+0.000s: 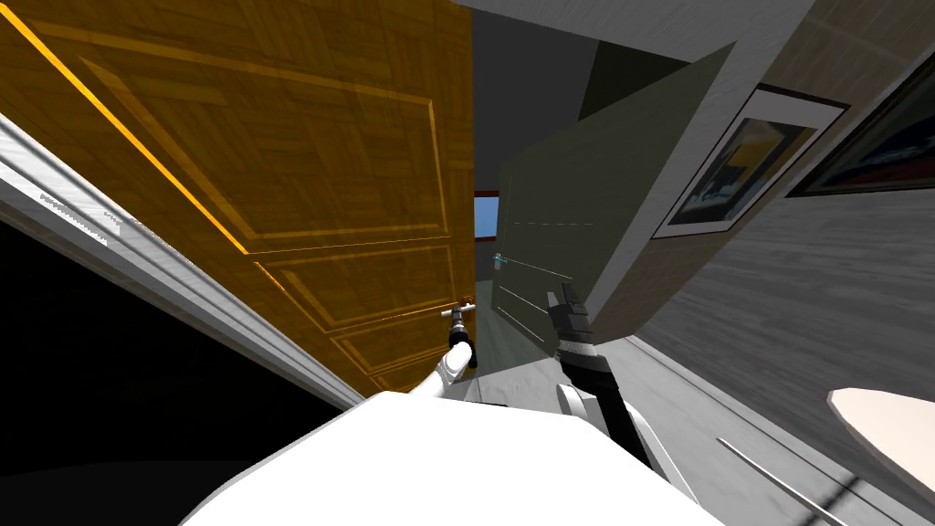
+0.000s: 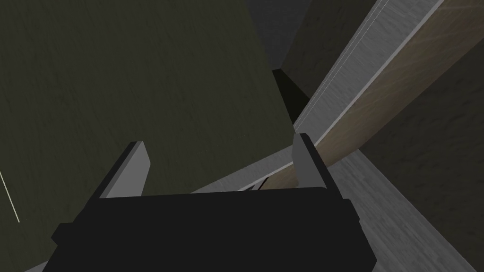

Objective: Push the door open

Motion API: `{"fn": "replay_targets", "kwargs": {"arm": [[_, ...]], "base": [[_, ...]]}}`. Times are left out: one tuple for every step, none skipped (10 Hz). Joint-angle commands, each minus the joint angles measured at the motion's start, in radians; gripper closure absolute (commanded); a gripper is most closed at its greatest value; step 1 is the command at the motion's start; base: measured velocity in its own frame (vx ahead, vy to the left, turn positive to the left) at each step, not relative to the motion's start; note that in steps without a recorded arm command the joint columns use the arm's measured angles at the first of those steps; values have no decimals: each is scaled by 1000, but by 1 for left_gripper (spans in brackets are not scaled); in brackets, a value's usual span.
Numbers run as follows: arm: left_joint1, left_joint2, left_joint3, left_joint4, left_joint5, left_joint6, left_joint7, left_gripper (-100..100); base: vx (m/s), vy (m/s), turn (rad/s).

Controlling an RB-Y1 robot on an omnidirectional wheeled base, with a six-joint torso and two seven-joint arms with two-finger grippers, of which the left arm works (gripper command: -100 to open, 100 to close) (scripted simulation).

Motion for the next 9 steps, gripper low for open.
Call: {"fn": "replay_targets", "kwargs": {"arm": [[3,11,15,34,6,14,23,100],[-3,19,30,43,34,-10,40,100],[-3,19,30,43,34,-10,40,100],[-3,19,30,43,34,-10,40,100],[-5,19,30,43,34,-10,40,100],[-3,19,30,43,34,-10,40,100],[-3,19,30,43,34,-10,40,100],[-8,26,45,52,62,-35,58,100],[-8,26,45,30,62,-35,58,100]], "base": [[71,20,31],[64,31,85],[51,24,19],[18,10,-14],[-1,6,22],[2,4,19],[0,0,0],[41,2,46],[50,14,70]]}}
